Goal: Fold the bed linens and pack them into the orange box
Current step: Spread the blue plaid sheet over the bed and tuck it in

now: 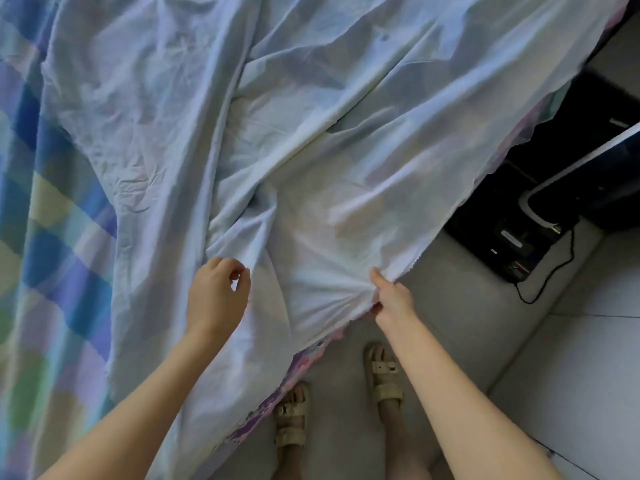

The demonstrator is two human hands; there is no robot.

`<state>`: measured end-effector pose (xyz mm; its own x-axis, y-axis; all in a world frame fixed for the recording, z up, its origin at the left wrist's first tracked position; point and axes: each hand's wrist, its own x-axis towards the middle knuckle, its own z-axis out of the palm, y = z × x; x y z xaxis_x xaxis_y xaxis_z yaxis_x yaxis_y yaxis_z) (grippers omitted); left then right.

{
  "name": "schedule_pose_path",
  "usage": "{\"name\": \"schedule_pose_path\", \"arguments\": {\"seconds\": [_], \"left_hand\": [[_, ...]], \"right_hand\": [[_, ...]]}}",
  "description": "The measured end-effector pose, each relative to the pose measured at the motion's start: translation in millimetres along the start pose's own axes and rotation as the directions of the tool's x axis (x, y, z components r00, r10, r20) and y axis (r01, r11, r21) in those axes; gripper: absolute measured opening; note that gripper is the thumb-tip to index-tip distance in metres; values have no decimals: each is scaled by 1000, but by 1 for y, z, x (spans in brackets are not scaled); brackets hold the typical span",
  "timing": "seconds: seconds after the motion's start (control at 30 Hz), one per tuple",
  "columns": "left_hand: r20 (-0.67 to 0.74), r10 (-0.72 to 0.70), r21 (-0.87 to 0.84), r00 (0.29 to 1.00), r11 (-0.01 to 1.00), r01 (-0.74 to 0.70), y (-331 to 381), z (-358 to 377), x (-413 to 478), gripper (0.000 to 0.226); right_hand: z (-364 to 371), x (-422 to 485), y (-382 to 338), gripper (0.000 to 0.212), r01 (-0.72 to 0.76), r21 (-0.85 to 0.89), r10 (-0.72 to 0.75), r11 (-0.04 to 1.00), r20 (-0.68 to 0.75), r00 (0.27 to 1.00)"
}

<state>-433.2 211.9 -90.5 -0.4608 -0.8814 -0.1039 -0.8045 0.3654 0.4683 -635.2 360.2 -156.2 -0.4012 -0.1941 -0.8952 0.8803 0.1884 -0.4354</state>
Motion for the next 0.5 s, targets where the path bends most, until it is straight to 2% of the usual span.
{"name": "schedule_pose_path", "arguments": {"seconds": [0.03, 0.1, 0.13, 0.2, 0.27, 0.37, 0.43, 0.5], "left_hand": [[-12, 1, 9, 1000, 1000, -1, 1, 1, 1, 12], [-49, -46, 29, 998, 998, 47, 8, 1, 5, 12], [-69, -85, 35, 994, 996, 87, 11, 1, 7, 13], [-92, -148, 58, 985, 986, 154, 13, 0, 10, 12], [-90, -184, 100, 979, 976, 193, 13, 0, 12, 11], [-106, -299, 173, 948, 934, 313, 9, -2, 14, 13], [-127, -387, 211, 913, 889, 407, 6, -7, 14, 22], [-158, -470, 256, 868, 830, 496, 3, -13, 14, 33]], "right_hand": [[-20, -6, -11, 26, 88, 9, -87, 996, -63, 994], [-71, -15, -47, 21, 202, -65, -212, 977, -235, 949], [-101, -16, -60, 22, 218, -157, -259, 963, -332, 907], [-144, -14, -68, 23, 123, -374, -287, 919, -422, 860], [-160, -3, -62, 22, -16, -512, -214, 859, -387, 897], [-142, 14, -59, 42, -57, -678, -182, 733, -277, 944], [-122, 20, -65, 53, -55, -772, -214, 633, -243, 946], [-93, 12, -78, 48, 6, -872, -337, 490, -182, 924]]}}
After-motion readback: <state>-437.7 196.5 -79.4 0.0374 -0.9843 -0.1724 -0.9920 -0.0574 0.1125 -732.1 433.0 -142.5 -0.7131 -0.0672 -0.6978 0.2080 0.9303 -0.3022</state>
